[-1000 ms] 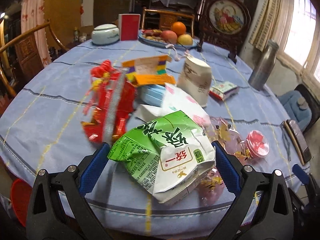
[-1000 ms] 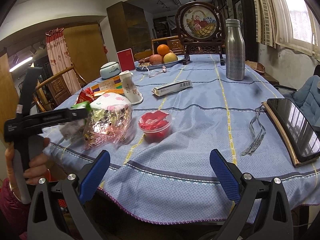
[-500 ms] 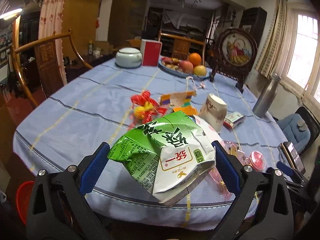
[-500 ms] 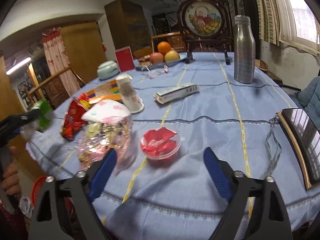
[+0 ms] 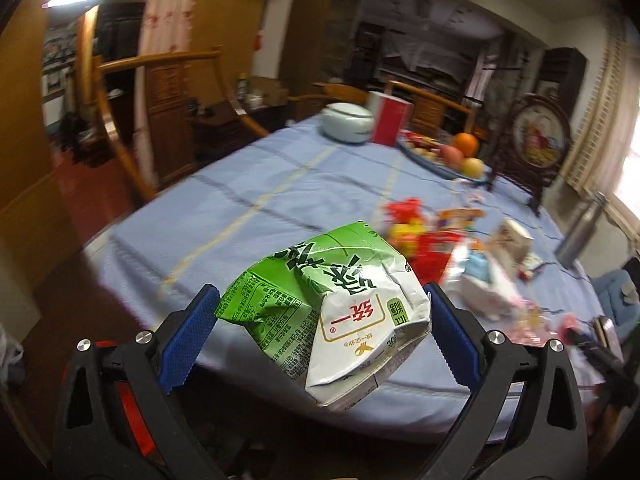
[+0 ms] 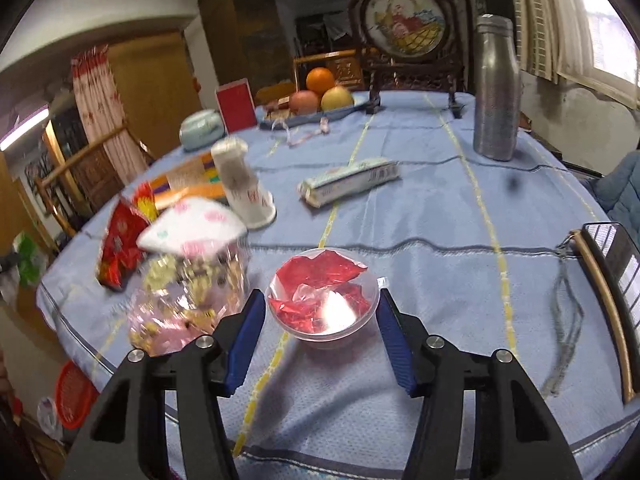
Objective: Collect trash
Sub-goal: 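Carry the carton to the red wastebasket and open the left tool while the right tool grasps the red cup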
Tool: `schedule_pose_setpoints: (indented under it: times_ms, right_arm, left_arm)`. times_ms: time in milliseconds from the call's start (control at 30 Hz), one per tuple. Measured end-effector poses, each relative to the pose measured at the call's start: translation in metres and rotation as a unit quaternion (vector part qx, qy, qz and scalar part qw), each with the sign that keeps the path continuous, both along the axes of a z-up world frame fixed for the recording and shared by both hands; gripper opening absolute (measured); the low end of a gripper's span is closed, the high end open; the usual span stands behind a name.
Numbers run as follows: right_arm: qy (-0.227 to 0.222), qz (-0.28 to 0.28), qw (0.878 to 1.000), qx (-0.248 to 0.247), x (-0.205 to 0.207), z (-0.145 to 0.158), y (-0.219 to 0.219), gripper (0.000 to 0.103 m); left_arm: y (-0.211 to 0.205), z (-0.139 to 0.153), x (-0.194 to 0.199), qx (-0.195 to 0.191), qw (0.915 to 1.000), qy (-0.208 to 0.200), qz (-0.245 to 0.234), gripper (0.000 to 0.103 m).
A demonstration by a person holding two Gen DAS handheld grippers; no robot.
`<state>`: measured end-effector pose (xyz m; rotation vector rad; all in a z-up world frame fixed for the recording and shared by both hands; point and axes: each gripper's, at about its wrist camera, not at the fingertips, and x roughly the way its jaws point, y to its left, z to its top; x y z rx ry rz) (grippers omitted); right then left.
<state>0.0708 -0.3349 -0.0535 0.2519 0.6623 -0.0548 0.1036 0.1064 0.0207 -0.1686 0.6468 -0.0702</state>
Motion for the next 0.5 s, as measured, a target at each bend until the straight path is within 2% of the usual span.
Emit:
schedule_pose_setpoints:
  times_ms: [167, 300, 500]
  right_arm:
    - [-0.044, 0.019, 0.999, 0.008, -0.012, 0.027, 0.007, 0.057]
    - [-0.063, 0.060, 0.996, 0.005, -0.011, 0.044, 0.036, 0.057]
    - [-0.072, 0.139, 0.987, 0.016, 0.003, 0.061, 0.098, 0.057]
  left_arm:
    - [0.061, -0.011, -0.017, 0.023, 0.9974, 0.016, 0.066, 0.096]
    - [0.105, -0.029, -0.032, 0.047, 0.9913, 0.043, 0.115, 0.096]
    - [0.163, -0.066, -0.046, 0.045, 0.9811, 0.097, 0.161, 0.096]
